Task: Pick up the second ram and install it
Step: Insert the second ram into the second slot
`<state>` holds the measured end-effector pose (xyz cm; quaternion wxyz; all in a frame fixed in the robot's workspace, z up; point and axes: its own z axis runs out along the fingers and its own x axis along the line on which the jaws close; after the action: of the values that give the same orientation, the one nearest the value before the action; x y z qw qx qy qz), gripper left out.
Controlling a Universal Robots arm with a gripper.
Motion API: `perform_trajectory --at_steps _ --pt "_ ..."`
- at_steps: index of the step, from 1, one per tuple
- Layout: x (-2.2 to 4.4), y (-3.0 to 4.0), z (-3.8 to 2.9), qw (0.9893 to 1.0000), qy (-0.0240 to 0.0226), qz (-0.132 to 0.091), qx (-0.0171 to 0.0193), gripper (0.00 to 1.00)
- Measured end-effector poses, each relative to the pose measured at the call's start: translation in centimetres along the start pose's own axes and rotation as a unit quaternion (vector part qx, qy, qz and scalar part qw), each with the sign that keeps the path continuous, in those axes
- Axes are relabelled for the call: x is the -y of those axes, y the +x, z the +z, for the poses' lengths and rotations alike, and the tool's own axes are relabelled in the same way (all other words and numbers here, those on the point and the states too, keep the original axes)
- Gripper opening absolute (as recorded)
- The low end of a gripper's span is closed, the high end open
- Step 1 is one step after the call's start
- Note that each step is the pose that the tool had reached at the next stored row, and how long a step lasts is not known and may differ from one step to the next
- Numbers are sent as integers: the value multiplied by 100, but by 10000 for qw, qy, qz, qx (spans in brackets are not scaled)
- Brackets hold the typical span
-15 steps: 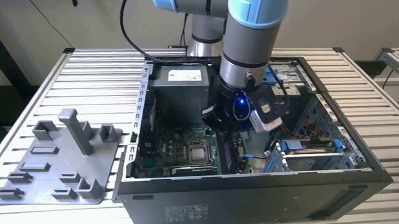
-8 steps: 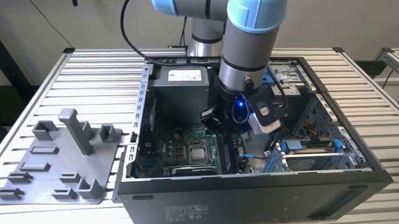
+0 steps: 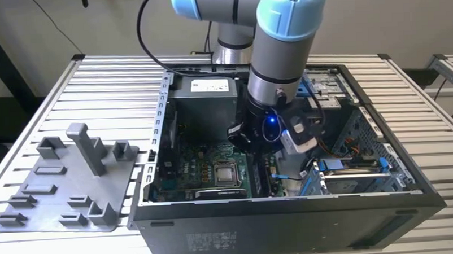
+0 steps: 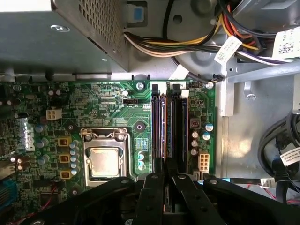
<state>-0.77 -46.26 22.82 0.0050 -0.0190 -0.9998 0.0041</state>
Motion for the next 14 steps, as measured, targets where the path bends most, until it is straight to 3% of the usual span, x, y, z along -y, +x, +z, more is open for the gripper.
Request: perform_trajectory --at_steps 14 --pt "0 -1 47 10000 1 0 0 14"
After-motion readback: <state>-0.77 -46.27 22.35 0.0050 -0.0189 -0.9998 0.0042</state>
